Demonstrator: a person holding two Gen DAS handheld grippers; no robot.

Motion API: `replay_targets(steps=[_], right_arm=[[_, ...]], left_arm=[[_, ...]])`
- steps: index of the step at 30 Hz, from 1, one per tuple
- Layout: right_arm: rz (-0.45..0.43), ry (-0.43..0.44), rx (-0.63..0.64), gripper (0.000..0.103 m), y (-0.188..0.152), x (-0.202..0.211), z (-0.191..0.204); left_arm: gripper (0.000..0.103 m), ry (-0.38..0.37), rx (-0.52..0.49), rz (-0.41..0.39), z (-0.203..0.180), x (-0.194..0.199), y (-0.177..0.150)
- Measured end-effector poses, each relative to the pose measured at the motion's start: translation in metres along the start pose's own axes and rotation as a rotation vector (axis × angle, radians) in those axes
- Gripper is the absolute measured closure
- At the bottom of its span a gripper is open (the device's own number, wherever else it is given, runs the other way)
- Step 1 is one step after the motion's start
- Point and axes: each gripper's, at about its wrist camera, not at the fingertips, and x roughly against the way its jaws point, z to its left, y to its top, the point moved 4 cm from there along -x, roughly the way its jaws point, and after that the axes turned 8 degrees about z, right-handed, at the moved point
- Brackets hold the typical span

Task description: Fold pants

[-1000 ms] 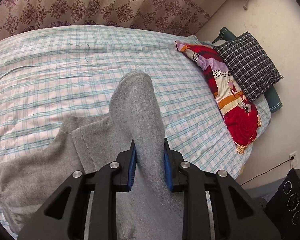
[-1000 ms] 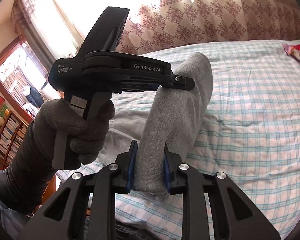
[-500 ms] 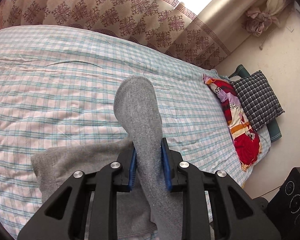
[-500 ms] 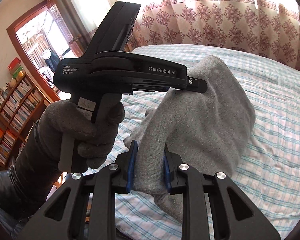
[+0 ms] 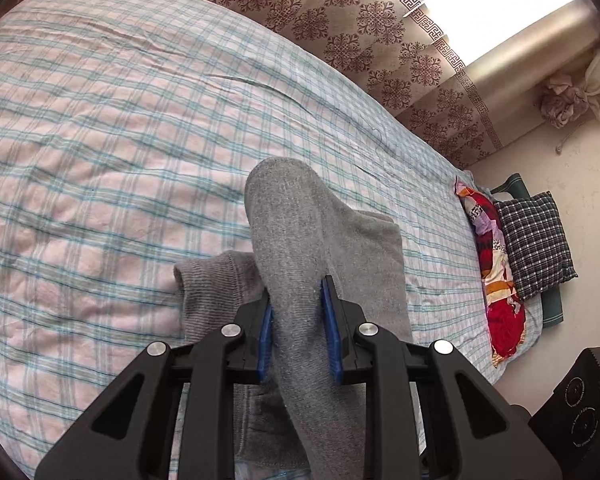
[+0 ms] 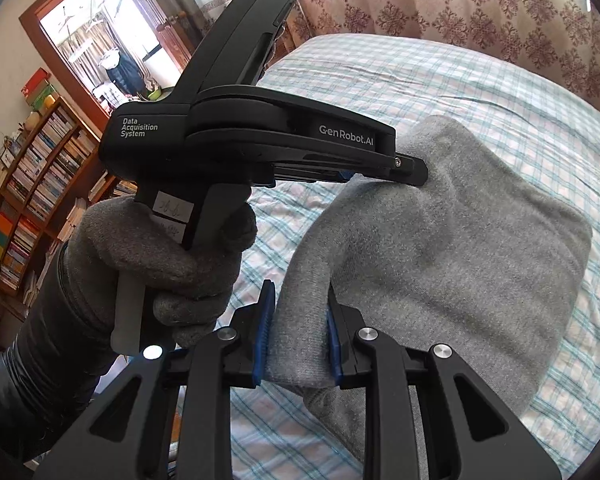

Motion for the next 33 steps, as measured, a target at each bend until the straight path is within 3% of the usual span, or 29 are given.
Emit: replay_targets(steps=[8, 11, 16, 18, 21, 24, 28, 33], right_arm=[[0.031, 0.007, 0.012, 0.080, 0.006, -0.023, 0.004], [0.050, 0.011, 0.010, 0.080, 0.004, -0.038, -0.001], [0.088, 0.052, -0.024, 0.068, -0.002, -0.054, -0.011], [0.061, 0.059, -0.019, 0.058, -0.002, -0.042, -0.013], [0.007, 0.051, 0.002, 0.054, -0.006, -0.017, -0.019], [-0.032, 0.023, -0.014, 0.053, -0.015, 0.008, -0.037], [-0.070, -0.069, -0.070, 0.053, -0.035, 0.041, -0.072], [-0.079, -0.148, -0.168, 0.053, -0.072, 0.067, -0.109]], left_arm=[[0.081, -0.011, 0.049, -0.004, 0.028, -0.001, -0.007], [0.081, 0.022, 0.077, -0.002, 0.037, -0.008, -0.009], [0.079, 0.080, 0.100, -0.002, 0.048, -0.020, -0.019], [0.071, 0.100, 0.094, -0.015, 0.050, -0.019, -0.021], [0.060, 0.149, 0.096, -0.018, 0.053, -0.017, -0.023], [0.059, 0.193, 0.090, -0.028, 0.049, -0.008, -0.025], [0.059, 0.319, 0.011, -0.079, 0.027, 0.012, -0.029], [0.059, 0.328, -0.063, -0.113, -0.004, 0.032, -0.047]])
